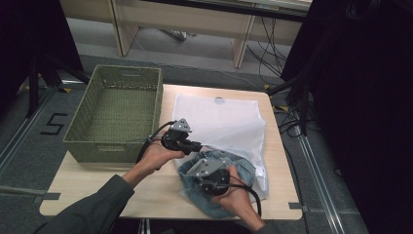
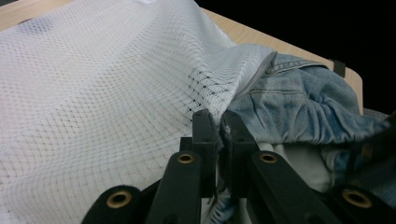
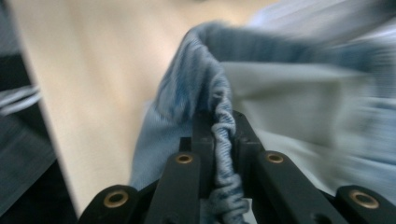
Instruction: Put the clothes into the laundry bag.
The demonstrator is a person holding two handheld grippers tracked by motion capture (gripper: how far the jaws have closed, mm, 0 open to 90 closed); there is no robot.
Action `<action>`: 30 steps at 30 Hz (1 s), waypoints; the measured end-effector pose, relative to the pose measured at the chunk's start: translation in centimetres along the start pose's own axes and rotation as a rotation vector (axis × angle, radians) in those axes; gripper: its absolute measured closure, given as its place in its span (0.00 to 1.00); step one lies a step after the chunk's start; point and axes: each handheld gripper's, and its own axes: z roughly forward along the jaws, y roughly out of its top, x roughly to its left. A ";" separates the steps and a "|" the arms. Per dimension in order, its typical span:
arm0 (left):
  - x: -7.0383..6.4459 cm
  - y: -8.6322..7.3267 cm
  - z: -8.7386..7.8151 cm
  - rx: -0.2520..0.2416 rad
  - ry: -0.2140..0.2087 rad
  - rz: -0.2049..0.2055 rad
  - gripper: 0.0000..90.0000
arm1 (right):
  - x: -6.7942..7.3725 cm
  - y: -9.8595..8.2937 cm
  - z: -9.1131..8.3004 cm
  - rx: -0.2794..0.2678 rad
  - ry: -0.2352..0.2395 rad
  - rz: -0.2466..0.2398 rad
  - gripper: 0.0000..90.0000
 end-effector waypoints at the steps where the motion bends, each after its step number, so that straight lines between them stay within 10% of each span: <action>1: 0.0 0.0 -0.1 -0.010 -0.009 -0.017 0.94 | -1.6 0.1 -1.7 -0.049 -0.070 0.001 0.93; 6: -0.3 0.4 -0.6 -0.026 -0.006 0.010 0.97 | -4.8 -1.0 -3.6 -0.041 -0.171 0.085 0.93; 11: 0.0 0.0 -0.2 0.005 0.005 -0.001 0.96 | -6.9 -2.2 -2.4 0.003 -0.172 0.175 0.93; 14: 0.4 -0.6 0.6 0.055 0.081 0.026 0.86 | -6.7 -2.6 -1.5 0.020 -0.124 0.187 0.93; 22: 1.4 0.2 4.2 0.112 0.088 0.059 0.62 | -6.1 -2.6 -1.6 0.034 -0.092 0.188 0.93; 30: 3.7 -0.2 5.6 0.108 0.038 -0.032 0.60 | -6.5 -3.0 -1.6 0.006 -0.092 0.193 0.93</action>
